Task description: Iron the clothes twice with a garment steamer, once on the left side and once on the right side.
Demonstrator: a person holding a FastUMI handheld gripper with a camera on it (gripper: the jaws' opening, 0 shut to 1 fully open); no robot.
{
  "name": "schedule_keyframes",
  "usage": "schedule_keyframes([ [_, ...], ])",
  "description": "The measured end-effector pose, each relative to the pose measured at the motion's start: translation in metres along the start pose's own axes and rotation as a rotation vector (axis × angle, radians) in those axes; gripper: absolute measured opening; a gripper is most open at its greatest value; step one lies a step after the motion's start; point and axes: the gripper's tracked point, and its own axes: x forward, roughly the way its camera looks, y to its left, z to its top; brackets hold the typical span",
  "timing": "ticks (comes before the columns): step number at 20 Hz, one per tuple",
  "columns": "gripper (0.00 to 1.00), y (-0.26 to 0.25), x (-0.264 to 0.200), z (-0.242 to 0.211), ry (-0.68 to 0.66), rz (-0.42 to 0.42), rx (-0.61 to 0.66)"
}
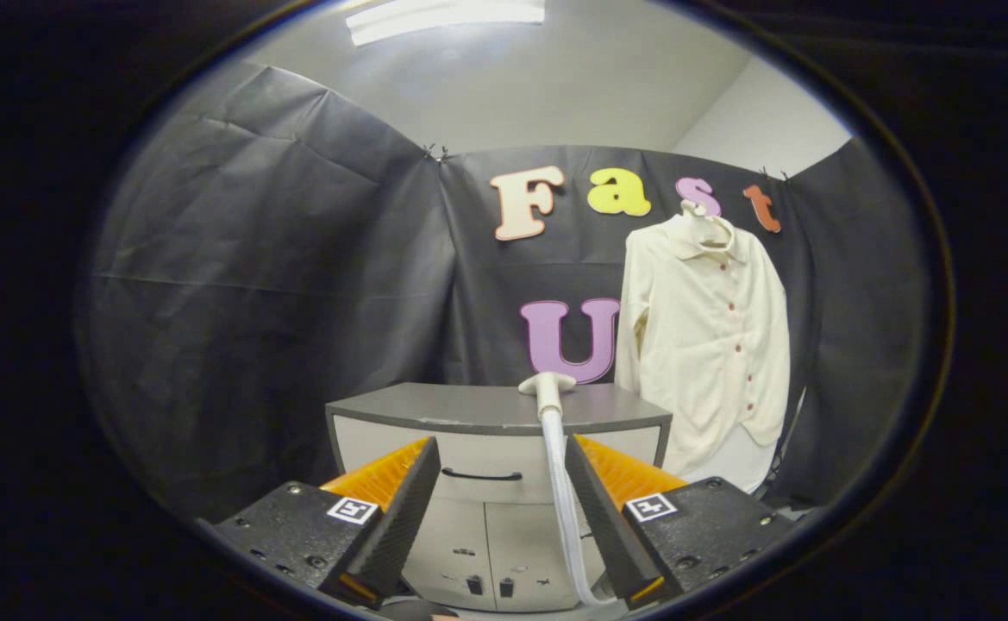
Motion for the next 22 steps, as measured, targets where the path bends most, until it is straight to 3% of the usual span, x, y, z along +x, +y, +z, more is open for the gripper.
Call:
schedule_keyframes([
  [13, 0.89, -0.010, 0.042, -0.004, 0.009, -0.010, -0.002],
  [22, 0.87, -0.021, 0.103, -0.016, 0.053, -0.014, 0.000],
])
